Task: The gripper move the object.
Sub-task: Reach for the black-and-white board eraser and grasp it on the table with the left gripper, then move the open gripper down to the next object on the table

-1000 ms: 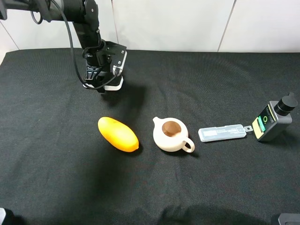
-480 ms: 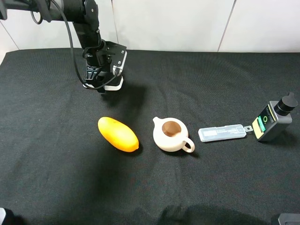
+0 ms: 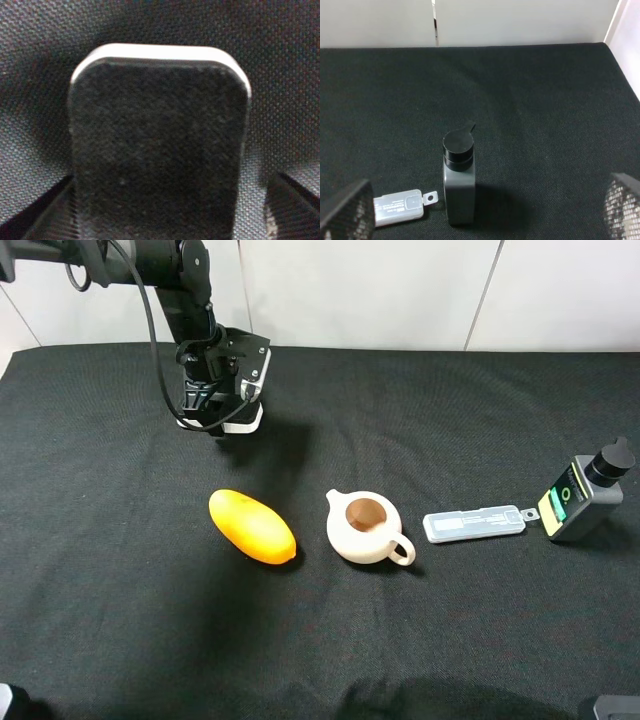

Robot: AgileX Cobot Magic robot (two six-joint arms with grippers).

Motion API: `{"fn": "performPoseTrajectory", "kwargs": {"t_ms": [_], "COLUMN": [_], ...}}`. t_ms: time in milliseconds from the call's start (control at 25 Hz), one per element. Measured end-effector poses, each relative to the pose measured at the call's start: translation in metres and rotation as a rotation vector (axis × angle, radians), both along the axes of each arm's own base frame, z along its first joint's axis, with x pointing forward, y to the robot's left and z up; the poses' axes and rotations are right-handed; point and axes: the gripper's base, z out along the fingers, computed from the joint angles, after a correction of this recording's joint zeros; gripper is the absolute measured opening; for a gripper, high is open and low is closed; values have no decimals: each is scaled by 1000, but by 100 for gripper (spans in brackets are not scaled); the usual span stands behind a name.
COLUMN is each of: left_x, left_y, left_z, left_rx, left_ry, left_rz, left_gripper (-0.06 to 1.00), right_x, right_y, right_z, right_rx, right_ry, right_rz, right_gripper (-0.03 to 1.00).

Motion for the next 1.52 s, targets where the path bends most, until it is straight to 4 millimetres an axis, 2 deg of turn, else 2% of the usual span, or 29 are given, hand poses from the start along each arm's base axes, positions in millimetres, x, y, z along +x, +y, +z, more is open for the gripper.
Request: {"fn": "performPoseTrajectory", "kwargs": {"t_ms": [320, 760, 1160, 1520], "left_x": [1, 1, 4, 15], "left_y": [0, 0, -1, -19], "left_z": [0, 0, 3, 31], "left_rx": [-2, -4, -24, -83], "left_ry": [-7, -8, -19, -69], "left_rz": [0, 23, 299, 589], "left_gripper": [65, 65, 65, 65], "right_x": [0, 0, 0, 0], "right_y": [0, 0, 0, 0], "right_z": [0, 0, 0, 0], "right_rx": [0, 0, 0, 0], "right_ry": [0, 0, 0, 0], "right_rz": [0, 0, 0, 0], "right_gripper": [69, 69, 69, 69]}}
